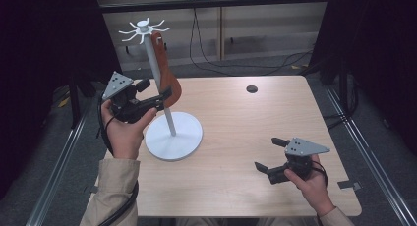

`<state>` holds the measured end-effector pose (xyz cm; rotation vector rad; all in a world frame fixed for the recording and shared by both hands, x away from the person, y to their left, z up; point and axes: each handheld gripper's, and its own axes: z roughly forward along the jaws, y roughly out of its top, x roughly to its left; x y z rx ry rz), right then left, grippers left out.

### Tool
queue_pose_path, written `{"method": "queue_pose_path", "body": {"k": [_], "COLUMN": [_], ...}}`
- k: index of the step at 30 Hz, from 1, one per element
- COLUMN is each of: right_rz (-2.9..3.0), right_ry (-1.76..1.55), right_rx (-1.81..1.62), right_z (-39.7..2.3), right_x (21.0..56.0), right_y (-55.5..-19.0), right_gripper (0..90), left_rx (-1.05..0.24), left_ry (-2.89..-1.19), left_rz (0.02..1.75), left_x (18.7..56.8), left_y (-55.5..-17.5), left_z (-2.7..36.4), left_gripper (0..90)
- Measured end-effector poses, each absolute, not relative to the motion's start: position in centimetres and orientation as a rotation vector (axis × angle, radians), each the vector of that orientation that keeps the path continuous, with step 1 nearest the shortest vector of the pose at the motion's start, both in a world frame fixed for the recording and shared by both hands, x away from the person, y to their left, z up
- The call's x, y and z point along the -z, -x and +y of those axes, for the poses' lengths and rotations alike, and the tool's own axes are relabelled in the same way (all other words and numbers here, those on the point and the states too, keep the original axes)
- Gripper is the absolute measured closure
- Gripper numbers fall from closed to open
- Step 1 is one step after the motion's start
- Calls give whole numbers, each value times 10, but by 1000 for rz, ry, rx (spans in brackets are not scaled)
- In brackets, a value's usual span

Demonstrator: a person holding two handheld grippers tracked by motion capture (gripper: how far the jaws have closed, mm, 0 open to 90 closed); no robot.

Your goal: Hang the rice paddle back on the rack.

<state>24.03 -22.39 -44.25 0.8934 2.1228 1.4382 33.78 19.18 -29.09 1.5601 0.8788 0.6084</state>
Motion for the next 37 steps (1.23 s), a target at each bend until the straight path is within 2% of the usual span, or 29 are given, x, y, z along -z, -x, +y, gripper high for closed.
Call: {"method": "queue_pose_path", "body": {"k": [28,37], "right_rz": [2129,2126], "right_ry": [-894,-887], "right_rx": [-1428,-1428], "right_z": [-223,-224], "right_x": [443,443], "right_y": [-239,-239], "right_gripper": [3,3], "left_rx": [-628,-620], "left_ry": [-1562,-1560], "left_rz": [941,965], "left_x": [343,356], "left_y": [-316,-312], "left_z": [201,204], "left_gripper": [67,55]}}
